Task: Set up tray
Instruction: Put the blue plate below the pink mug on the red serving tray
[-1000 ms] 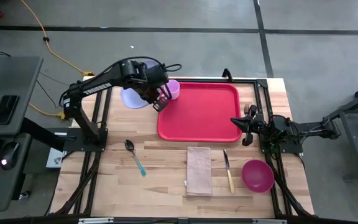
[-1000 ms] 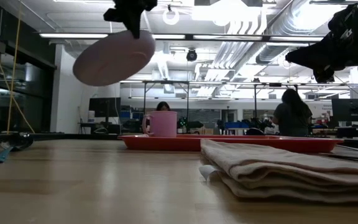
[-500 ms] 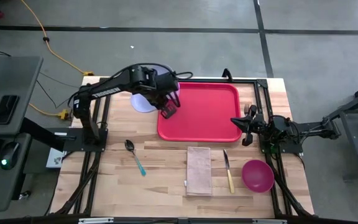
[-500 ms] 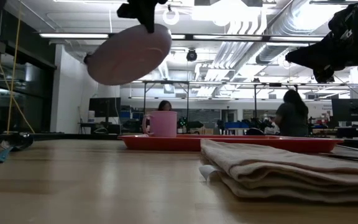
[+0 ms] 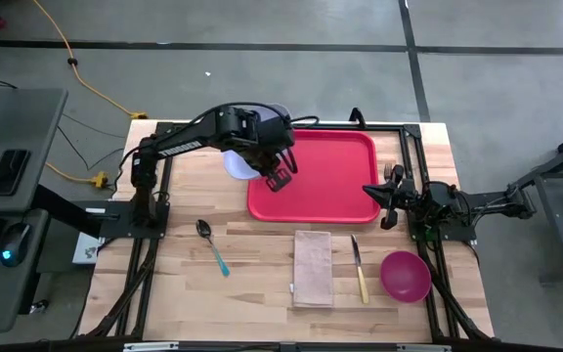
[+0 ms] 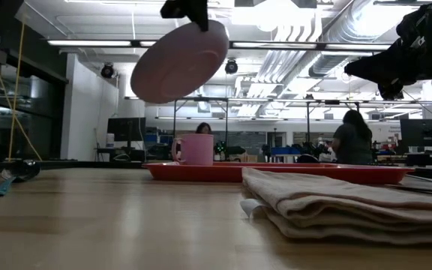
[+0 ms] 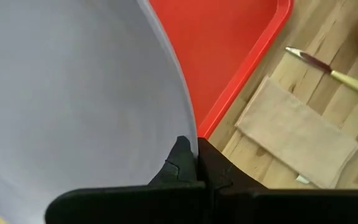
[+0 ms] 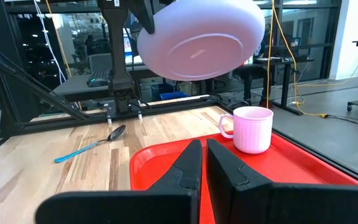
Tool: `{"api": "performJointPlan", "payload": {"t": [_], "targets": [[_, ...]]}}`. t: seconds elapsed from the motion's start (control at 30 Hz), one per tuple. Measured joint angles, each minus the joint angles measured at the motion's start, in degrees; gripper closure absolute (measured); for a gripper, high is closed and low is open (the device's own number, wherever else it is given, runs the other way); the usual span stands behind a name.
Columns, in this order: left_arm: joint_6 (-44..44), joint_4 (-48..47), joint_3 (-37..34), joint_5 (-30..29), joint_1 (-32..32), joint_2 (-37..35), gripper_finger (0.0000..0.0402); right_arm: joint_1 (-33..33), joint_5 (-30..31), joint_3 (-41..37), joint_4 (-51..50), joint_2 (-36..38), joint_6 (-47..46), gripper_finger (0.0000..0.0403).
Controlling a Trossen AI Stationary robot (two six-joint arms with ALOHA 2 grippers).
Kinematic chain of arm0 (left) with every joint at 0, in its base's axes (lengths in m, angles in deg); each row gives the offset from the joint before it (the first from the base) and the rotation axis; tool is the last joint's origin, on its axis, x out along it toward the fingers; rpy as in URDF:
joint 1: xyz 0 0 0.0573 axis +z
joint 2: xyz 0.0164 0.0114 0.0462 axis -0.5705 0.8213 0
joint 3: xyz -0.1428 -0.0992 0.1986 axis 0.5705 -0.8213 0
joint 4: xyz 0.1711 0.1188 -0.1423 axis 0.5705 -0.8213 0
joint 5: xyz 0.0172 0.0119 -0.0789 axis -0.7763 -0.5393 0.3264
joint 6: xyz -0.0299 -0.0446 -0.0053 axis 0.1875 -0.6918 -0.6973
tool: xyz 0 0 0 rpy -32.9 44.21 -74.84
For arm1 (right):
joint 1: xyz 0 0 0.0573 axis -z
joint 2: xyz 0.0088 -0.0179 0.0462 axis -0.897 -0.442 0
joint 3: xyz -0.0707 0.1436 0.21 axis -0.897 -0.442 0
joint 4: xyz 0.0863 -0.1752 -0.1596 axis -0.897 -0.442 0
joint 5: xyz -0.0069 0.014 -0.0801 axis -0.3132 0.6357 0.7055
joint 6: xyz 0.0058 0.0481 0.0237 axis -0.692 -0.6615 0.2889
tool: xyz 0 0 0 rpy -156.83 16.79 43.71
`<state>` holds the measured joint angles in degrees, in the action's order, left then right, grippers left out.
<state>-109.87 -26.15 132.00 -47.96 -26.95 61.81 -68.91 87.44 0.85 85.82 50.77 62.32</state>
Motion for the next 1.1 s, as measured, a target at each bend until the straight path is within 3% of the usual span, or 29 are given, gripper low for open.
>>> {"api": "performJointPlan", "payload": {"t": [0.9, 1.1], "targets": [[3.1, 12.7, 2.2, 3.2, -2.8, 3.8, 0.039, 0.0, 0.1, 0.0, 0.0, 0.1, 0.2, 0.0402], [2.9, 13.7, 2.3, 3.4, -3.1, 3.8, 0.039, 0.0, 3.6, 0.2, 0.1, 0.1, 0.9, 0.0402]]}}
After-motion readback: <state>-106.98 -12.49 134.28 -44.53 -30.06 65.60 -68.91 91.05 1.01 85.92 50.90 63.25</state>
